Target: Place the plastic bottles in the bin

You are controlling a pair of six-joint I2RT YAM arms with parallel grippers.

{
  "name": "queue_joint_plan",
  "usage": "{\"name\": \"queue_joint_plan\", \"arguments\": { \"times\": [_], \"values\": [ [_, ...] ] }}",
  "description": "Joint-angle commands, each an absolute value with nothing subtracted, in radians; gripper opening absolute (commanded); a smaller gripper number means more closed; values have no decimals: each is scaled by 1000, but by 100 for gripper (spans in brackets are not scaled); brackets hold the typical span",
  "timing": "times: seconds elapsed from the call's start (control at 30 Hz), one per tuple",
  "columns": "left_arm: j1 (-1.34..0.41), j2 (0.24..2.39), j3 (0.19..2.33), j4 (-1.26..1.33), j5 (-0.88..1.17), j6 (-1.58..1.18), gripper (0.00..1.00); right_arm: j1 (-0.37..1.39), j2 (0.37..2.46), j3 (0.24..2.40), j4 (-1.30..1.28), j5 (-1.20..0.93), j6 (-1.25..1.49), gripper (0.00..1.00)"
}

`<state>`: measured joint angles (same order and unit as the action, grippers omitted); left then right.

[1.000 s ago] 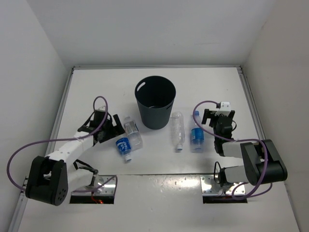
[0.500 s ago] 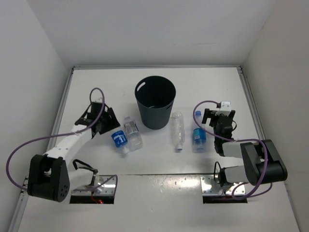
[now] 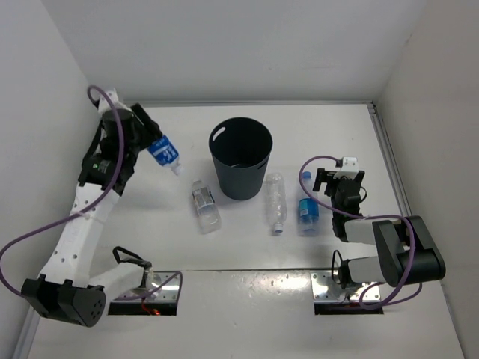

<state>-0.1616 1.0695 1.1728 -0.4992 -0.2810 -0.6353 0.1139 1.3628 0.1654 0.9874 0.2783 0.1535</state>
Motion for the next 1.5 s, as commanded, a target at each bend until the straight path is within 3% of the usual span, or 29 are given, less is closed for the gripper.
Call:
{"name": "queue_joint_plan", "arguments": {
  "times": [0.0,0.3,0.7,0.9,0.93,0.97,1.1,1.23,1.47],
  "values": [
    [-158,1101,1362,-480,-373,-571,56,118,1364,179,1048,284,150,100],
    [-345,1287,1598,-305,-380,-519,56,127,1364,179,1048,293,150,100],
    [-624,1489,1621,-193,-480,-443,56,127,1364,179,1048,293,150,100],
    [-672,1511,1621,-183,-480,-408,75,127,1364,179,1048,284,150,100],
    [-672,1511,1621,-183,-480,-408,84,127,1364,179,1048,284,150,100],
    [-672,1496,1621,-183,-498,-397,100,127,1364,179,1048,284,150,100],
    [-619,1422,1611,-173,-400,-348,100,127,1364,179,1048,284,150,100],
    [-552,1309,1519,-195,-435,-318,100,127,1364,179,1057,284,150,100],
    [-367,991,986,-216,-468,-410,100,147,1364,161,1086,343,150,100]
  ]
}}
